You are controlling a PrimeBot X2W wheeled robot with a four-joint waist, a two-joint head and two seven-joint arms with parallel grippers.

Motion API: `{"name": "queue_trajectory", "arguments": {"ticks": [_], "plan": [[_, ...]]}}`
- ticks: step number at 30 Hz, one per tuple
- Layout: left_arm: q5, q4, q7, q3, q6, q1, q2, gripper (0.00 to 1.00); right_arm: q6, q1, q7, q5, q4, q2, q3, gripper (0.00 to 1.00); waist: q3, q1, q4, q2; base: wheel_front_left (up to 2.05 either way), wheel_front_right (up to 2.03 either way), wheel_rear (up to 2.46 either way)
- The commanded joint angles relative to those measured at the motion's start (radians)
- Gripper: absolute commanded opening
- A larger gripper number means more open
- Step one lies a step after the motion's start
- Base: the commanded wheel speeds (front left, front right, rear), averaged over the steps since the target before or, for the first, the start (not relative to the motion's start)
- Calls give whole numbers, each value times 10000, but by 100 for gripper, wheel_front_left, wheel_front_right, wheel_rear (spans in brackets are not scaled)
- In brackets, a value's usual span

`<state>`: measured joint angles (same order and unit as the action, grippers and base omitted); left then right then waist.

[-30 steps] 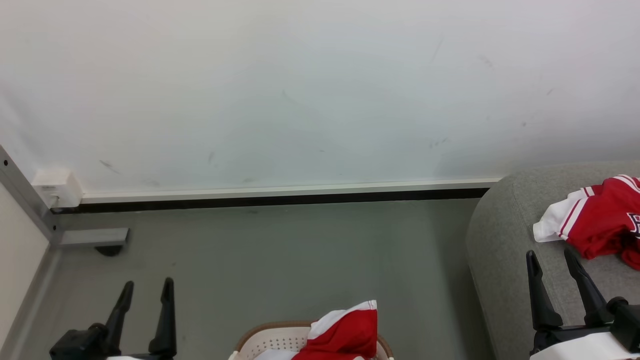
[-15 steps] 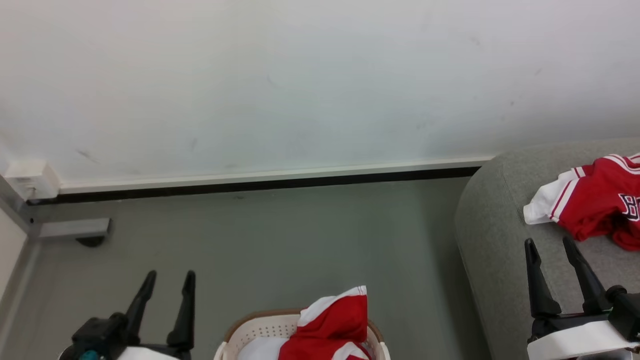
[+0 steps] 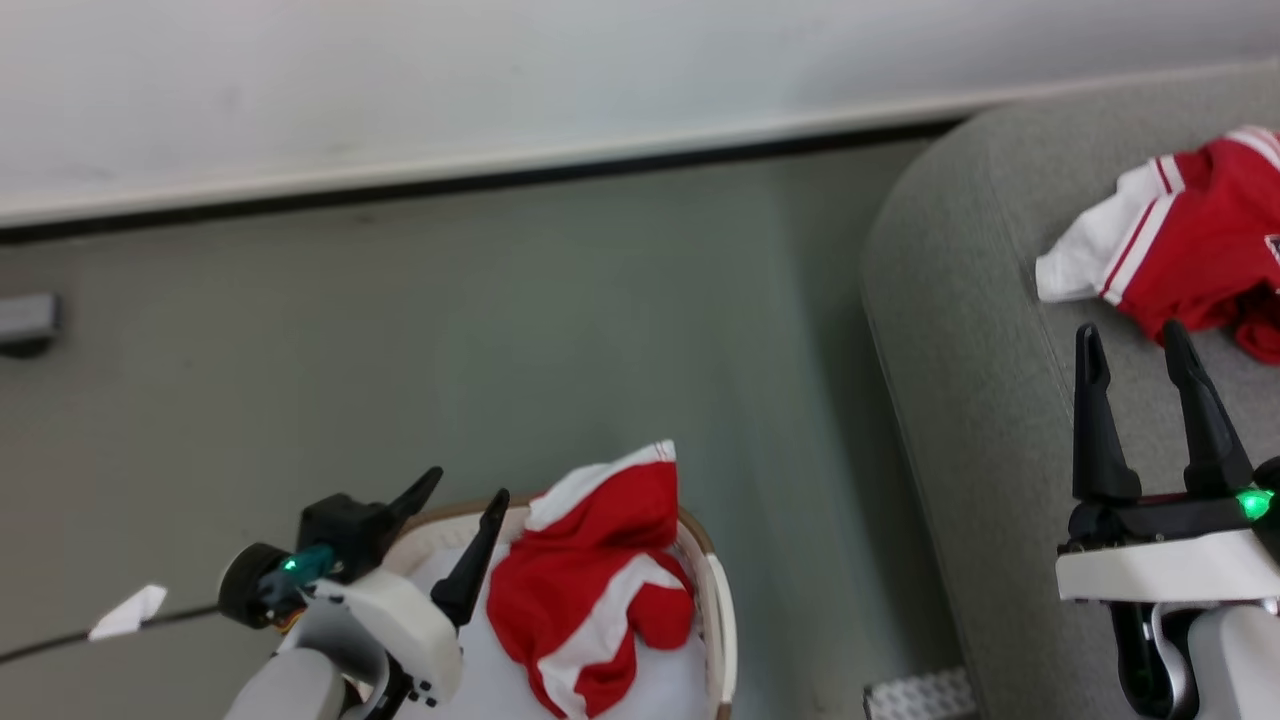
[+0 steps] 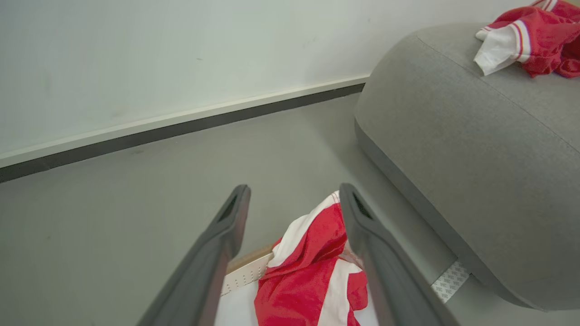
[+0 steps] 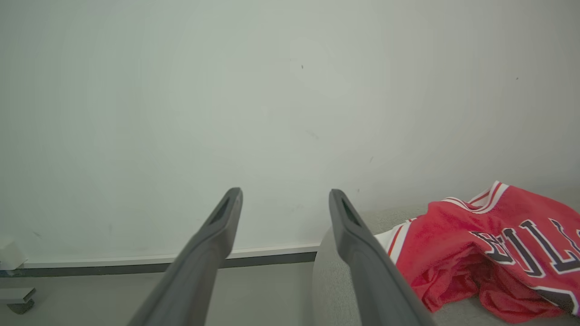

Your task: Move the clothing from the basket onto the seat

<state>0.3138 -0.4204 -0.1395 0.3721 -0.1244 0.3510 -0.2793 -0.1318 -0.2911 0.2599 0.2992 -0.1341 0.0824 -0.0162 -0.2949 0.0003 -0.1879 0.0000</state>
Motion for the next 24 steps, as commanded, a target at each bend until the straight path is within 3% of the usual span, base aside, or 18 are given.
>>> {"name": "queue_trajectory", "arguments": {"ticks": [1,11,24], "plan": [[50,-199,62,114,-53,215,-118,100,22,-174,41,-37,37,-76,67,100,-1082,-3,-744,0,0,0,0],[1017,-2630,1039,2262,-51,1982,-903,100,22,-932,55,471,902,-325,153,100,-3177,-3,-1963,0,0,0,0],[2026,-5028,2017,3736,-54,3781,-1490,100,22,-1222,44,1685,1405,-333,-49,100,-5159,-3,-2820,0,0,0,0]]}}
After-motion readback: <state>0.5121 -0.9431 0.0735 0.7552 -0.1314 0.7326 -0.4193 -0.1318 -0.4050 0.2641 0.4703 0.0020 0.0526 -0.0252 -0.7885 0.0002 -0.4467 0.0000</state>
